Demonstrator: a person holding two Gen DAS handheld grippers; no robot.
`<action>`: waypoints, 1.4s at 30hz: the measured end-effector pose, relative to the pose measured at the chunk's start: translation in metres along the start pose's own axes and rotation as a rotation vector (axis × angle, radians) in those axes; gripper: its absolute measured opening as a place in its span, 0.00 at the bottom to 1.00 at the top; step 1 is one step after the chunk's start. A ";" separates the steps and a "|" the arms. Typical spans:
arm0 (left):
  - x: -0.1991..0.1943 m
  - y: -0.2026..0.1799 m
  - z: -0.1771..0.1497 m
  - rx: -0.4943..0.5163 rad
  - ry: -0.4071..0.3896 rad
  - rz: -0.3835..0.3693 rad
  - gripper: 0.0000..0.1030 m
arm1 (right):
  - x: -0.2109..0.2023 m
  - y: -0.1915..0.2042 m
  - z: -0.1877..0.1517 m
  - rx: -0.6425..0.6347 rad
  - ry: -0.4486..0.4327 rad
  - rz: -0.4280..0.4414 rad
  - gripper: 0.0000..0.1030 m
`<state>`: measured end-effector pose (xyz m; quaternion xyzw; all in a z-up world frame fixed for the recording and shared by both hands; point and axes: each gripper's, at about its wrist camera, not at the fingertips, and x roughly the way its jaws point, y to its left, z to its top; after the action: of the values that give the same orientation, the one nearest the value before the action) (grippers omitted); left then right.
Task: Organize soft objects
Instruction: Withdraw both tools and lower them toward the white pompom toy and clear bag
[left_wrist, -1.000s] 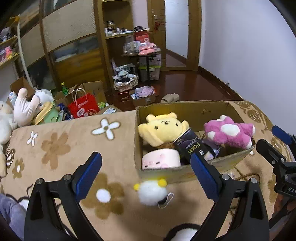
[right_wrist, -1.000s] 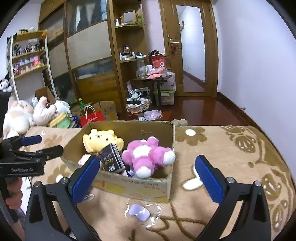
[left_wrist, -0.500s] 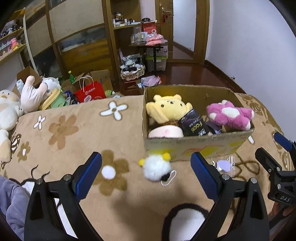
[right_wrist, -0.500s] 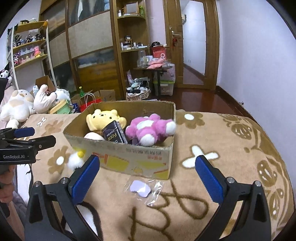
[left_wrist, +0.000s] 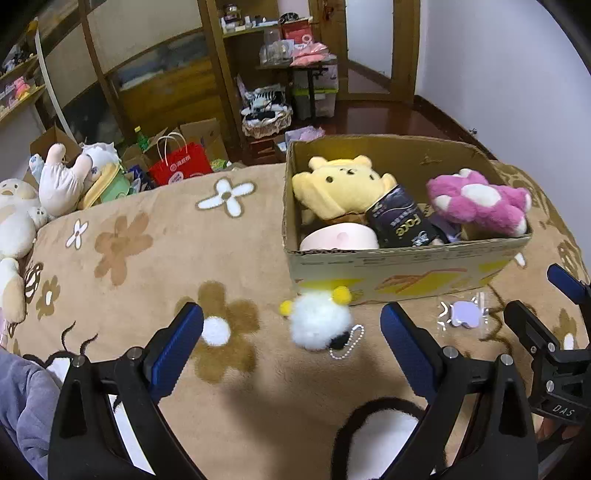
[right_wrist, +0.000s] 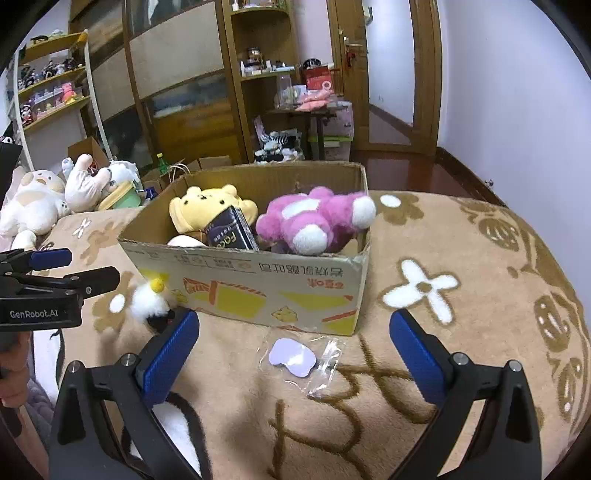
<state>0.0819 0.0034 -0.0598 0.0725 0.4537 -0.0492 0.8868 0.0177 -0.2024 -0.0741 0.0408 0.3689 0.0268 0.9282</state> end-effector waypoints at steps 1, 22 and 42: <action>0.003 0.001 0.001 -0.004 0.005 -0.002 0.93 | 0.003 0.000 0.000 0.002 0.006 0.001 1.00; 0.079 -0.007 0.005 -0.031 0.168 -0.026 0.93 | 0.074 -0.018 -0.019 0.115 0.185 0.009 1.00; 0.102 -0.005 0.001 -0.028 0.244 -0.024 0.90 | 0.108 0.000 -0.030 0.040 0.254 -0.049 1.00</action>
<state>0.1407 -0.0042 -0.1424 0.0600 0.5597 -0.0440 0.8253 0.0751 -0.1923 -0.1697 0.0466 0.4850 0.0019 0.8733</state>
